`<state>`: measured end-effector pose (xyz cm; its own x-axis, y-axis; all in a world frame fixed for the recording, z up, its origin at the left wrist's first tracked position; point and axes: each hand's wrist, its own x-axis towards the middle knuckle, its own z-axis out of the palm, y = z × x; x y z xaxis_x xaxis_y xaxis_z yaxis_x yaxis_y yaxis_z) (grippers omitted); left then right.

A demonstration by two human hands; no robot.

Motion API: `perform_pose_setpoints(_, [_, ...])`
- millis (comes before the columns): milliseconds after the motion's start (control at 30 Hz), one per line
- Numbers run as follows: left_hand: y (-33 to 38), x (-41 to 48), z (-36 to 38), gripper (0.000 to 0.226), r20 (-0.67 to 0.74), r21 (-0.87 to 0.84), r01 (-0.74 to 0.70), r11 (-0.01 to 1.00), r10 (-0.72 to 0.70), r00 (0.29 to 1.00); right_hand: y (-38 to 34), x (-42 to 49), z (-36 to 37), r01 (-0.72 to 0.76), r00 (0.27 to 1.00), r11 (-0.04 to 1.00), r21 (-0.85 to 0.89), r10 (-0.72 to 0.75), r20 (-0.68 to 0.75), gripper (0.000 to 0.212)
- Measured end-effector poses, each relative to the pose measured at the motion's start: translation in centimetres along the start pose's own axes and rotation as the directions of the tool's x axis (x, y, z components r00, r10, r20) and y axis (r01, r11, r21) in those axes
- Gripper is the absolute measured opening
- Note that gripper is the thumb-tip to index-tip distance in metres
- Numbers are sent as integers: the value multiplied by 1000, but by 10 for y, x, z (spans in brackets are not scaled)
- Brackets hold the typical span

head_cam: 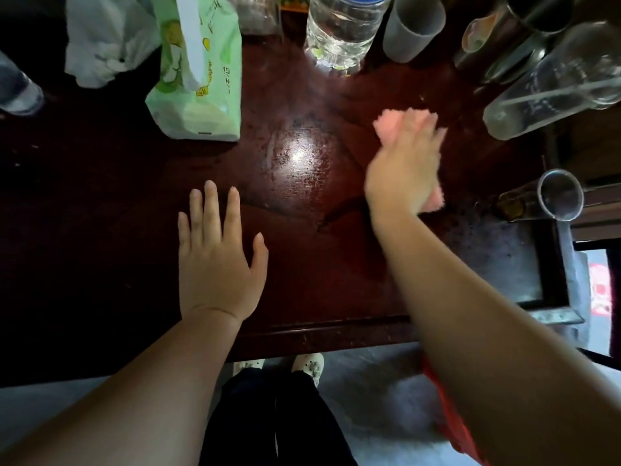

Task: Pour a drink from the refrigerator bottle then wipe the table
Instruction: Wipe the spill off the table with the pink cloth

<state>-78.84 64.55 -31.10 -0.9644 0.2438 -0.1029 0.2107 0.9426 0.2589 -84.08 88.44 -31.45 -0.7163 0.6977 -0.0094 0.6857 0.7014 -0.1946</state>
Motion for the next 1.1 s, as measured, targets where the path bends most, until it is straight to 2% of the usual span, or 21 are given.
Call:
perform_pose_setpoints(33, [0,0,0,64,2,2,-1,1000,1,1000,-18,-2,4,49,999,999,-2,-49,-1,54])
perform_pose_setpoints(67, [0,0,0,64,2,0,1,1000,-1,1000,-31,-10,7,177,984,984,2,-177,18,55])
perform_pose_setpoints(100, [0,0,0,64,-2,-4,3,1000,-3,1000,-38,-22,10,340,939,940,19,-340,56,55])
perform_pose_setpoints(167, [1,-1,0,61,-14,-18,3,1000,-3,1000,-27,-52,5,604,782,793,81,-609,132,54])
perform_pose_setpoints(200, [1,-1,0,61,-18,-26,2,1000,-3,1000,-10,-62,-1,686,702,720,106,-694,160,53])
perform_pose_setpoints(233, [1,0,0,61,-20,-31,1,1000,-1,1000,12,-68,-6,736,647,668,112,-742,176,52])
perform_pose_setpoints(267, [0,0,0,61,-19,-32,0,999,0,1000,35,-69,-13,751,630,652,105,-755,180,51])
perform_pose_setpoints(300, [0,1,0,60,-17,-31,-2,1000,1,1000,56,-66,-19,728,661,680,86,-730,174,52])
perform_pose_setpoints(333, [0,1,0,61,-13,-27,-3,1000,2,1000,72,-57,-24,661,732,747,67,-662,164,54])
perform_pose_setpoints(400, [0,1,-1,63,-6,-28,0,1000,0,1000,81,-34,-27,421,896,906,34,-422,137,57])
perform_pose_setpoints(433, [0,1,-1,64,-4,-27,1,1000,-2,1000,74,-19,-25,298,949,955,17,-298,101,56])
perform_pose_setpoints(500, [0,0,0,62,2,-14,5,1000,-5,1000,43,9,-16,109,993,994,-3,-109,34,54])
perform_pose_setpoints(567, [-1,1,0,63,8,-3,11,1000,-11,1000,0,30,-6,18,1000,1000,6,-18,10,57])
perform_pose_setpoints(633, [-1,1,0,63,13,13,4,1000,-5,1000,-41,25,6,61,998,998,1,-61,9,58])
perform_pose_setpoints(700, [-1,0,0,62,13,18,4,1000,-4,1000,-66,-10,15,264,963,964,23,-265,43,59])
perform_pose_setpoints(733, [-1,0,0,62,6,7,10,1000,-10,1000,-69,-34,17,405,911,913,54,-408,63,60])
perform_pose_setpoints(800, [0,0,-1,62,-4,-22,18,1000,-18,1000,-53,-75,8,624,757,765,157,-642,120,59])
perform_pose_setpoints(867, [0,1,-1,64,-11,-37,8,999,-8,1000,-14,-90,-2,732,631,652,197,-758,165,56])
perform_pose_setpoints(900, [0,1,-1,66,-11,-41,3,999,-3,1000,8,-90,-7,747,614,639,183,-769,177,55])
perform_pose_setpoints(967, [0,2,-1,66,-5,-36,1,999,-1,1000,49,-79,-18,690,690,713,128,-700,184,57])
perform_pose_setpoints(1100, [0,1,-2,67,10,-34,5,999,-4,1000,79,-30,-28,364,921,931,40,-366,137,60])
